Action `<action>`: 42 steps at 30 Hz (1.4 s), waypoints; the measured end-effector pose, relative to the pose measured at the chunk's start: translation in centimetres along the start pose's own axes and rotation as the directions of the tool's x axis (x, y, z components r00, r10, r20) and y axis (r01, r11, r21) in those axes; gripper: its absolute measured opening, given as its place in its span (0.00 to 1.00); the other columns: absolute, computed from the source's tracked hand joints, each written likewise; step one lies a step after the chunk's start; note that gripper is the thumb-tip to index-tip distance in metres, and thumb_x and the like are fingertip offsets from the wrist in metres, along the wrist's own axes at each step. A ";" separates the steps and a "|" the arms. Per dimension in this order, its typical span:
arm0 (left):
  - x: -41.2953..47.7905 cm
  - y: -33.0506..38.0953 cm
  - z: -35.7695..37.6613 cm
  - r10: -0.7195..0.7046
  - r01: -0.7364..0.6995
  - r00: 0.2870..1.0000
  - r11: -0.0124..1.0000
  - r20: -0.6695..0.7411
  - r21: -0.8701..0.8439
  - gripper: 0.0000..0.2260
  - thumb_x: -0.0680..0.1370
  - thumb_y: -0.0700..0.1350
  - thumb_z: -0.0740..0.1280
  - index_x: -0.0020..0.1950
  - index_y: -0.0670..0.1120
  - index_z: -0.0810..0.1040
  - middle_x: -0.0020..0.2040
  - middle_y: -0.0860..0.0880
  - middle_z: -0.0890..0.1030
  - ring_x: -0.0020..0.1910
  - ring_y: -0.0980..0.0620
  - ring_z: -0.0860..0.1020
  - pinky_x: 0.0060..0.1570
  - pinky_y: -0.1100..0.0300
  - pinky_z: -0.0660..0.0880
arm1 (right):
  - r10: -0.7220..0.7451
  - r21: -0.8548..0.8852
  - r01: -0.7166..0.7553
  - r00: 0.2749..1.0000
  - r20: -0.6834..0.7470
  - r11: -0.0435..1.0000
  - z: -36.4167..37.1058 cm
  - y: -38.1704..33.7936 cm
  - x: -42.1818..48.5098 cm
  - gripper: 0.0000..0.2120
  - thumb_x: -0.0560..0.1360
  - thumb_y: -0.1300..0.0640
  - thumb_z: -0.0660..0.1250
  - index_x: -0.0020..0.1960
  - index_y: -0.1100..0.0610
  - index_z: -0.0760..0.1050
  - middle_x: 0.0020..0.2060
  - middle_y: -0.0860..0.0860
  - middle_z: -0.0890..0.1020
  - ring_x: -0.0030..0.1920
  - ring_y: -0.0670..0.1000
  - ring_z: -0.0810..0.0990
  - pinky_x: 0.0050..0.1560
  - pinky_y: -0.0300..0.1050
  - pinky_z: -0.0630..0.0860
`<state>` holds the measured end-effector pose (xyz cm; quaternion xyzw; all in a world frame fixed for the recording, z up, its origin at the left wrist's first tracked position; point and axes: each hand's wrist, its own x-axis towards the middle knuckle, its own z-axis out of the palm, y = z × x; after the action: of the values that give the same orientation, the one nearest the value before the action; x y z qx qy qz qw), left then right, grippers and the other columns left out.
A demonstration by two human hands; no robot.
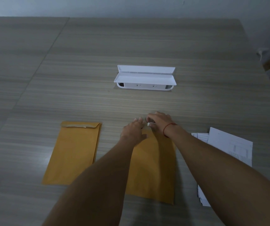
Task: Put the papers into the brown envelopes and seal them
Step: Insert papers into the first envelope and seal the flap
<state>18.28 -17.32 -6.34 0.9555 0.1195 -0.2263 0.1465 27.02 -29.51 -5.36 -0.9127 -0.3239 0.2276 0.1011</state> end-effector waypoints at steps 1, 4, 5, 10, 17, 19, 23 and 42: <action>0.1 -0.1 0.1 -0.010 0.010 1.000 1.000 0.003 -0.008 0.36 0.76 0.57 0.66 0.79 0.49 0.53 0.79 0.49 0.55 0.77 0.49 0.57 0.72 0.50 0.64 | 0.004 -0.002 -0.004 1.000 0.000 1.000 0.0 0.0 0.0 0.07 0.79 0.53 0.62 0.56 0.51 0.74 0.57 0.52 0.76 0.58 0.56 0.74 0.59 0.51 0.65; 0.1 0.0 0.1 -0.010 0.010 1.000 1.000 0.014 -0.017 0.36 0.76 0.57 0.66 0.79 0.50 0.53 0.79 0.49 0.55 0.77 0.48 0.57 0.72 0.49 0.64 | 0.015 -0.004 -0.015 1.000 0.009 1.000 0.0 -0.1 0.1 0.05 0.79 0.53 0.62 0.53 0.51 0.73 0.55 0.52 0.76 0.57 0.56 0.74 0.58 0.51 0.65; 0.1 0.0 0.0 -0.006 0.006 1.000 1.000 0.015 -0.010 0.36 0.77 0.57 0.66 0.79 0.50 0.53 0.79 0.49 0.54 0.78 0.48 0.57 0.72 0.49 0.64 | 0.021 -0.009 -0.021 1.000 0.009 1.000 0.0 -0.2 0.1 0.04 0.79 0.54 0.61 0.52 0.50 0.73 0.55 0.52 0.76 0.56 0.56 0.74 0.57 0.51 0.65; 0.0 0.2 -0.2 -0.003 0.003 0.999 1.000 0.037 0.003 0.35 0.78 0.55 0.65 0.79 0.50 0.52 0.80 0.49 0.53 0.78 0.48 0.56 0.73 0.49 0.63 | 0.049 -0.043 -0.049 0.999 0.006 0.998 0.4 -0.7 0.3 0.05 0.81 0.57 0.56 0.47 0.49 0.67 0.54 0.53 0.74 0.55 0.56 0.73 0.57 0.51 0.65; -0.5 1.0 -1.3 0.038 -0.043 0.997 0.996 0.069 0.075 0.32 0.80 0.54 0.63 0.79 0.47 0.53 0.80 0.49 0.50 0.78 0.48 0.53 0.75 0.53 0.58 | 0.095 -0.008 -0.096 0.991 -0.096 0.995 0.4 1.2 -1.2 0.05 0.81 0.61 0.54 0.50 0.52 0.66 0.55 0.53 0.73 0.56 0.55 0.71 0.56 0.48 0.64; -0.5 1.1 -1.5 0.041 -0.048 0.996 0.995 0.085 0.089 0.32 0.80 0.54 0.63 0.79 0.47 0.53 0.80 0.49 0.50 0.78 0.47 0.53 0.75 0.53 0.58 | 0.160 0.017 -0.159 0.975 -0.153 0.987 -0.1 2.3 -1.8 0.07 0.80 0.62 0.54 0.48 0.51 0.64 0.53 0.52 0.73 0.52 0.54 0.71 0.54 0.48 0.64; -0.6 1.2 -1.6 0.031 -0.041 0.995 0.994 0.098 0.105 0.32 0.80 0.55 0.62 0.79 0.48 0.53 0.80 0.49 0.50 0.78 0.46 0.55 0.74 0.52 0.58 | 0.362 0.100 -0.348 0.896 -0.258 0.932 -0.7 4.7 -3.3 0.09 0.78 0.65 0.53 0.50 0.53 0.68 0.48 0.52 0.73 0.49 0.53 0.72 0.55 0.48 0.67; -0.7 2.0 -1.4 -0.038 0.030 0.995 0.996 -0.095 -0.085 0.38 0.70 0.50 0.75 0.75 0.50 0.60 0.76 0.48 0.64 0.73 0.46 0.65 0.67 0.48 0.68 | 0.447 0.334 -0.426 0.895 0.015 0.841 -0.5 3.0 -3.4 0.16 0.75 0.64 0.66 0.59 0.50 0.78 0.60 0.50 0.79 0.61 0.54 0.77 0.64 0.52 0.73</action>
<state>18.77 -18.81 -4.39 0.9562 0.1518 -0.1773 0.1766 26.56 -34.01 -4.73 -0.9392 -0.0619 0.2665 0.2076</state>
